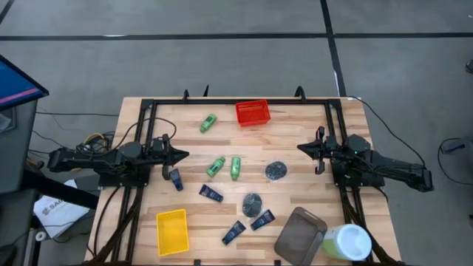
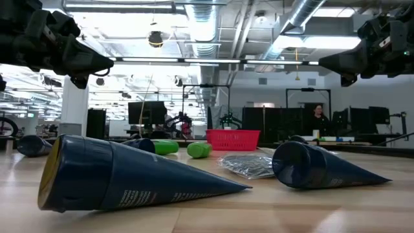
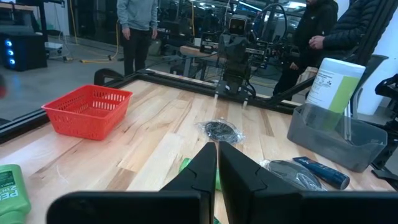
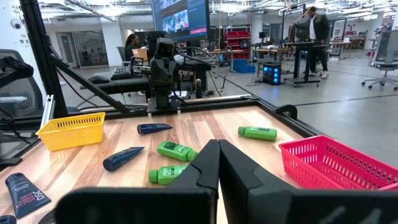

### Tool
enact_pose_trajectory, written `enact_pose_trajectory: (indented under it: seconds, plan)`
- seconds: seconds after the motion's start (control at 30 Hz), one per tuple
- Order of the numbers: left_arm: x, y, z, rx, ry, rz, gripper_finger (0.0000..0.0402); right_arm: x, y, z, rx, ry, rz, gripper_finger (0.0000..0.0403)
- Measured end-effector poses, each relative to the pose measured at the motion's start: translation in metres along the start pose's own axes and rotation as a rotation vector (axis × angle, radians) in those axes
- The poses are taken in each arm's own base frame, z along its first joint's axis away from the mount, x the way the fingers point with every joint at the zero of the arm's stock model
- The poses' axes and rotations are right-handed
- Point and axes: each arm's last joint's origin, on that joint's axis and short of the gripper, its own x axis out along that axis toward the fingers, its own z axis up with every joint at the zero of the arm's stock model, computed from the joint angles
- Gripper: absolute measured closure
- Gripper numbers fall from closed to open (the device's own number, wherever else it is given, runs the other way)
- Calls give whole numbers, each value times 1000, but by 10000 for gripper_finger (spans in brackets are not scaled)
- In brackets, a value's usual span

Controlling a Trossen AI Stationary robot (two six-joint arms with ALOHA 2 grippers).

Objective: Pick & Place Travel size toiletries

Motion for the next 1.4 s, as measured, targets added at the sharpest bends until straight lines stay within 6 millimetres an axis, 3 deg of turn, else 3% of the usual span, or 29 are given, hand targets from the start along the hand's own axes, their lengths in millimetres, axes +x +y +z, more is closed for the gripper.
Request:
enact_pose_trajectory:
  seconds: [1.1,1.4]
  plan:
    - [0,-1,4,-13,-46,-3,389,0,0,0,0,-1,0,403]
    - [0,-1,7,-17,-68,-8,389,0,0,7,-7,-72,4,403]
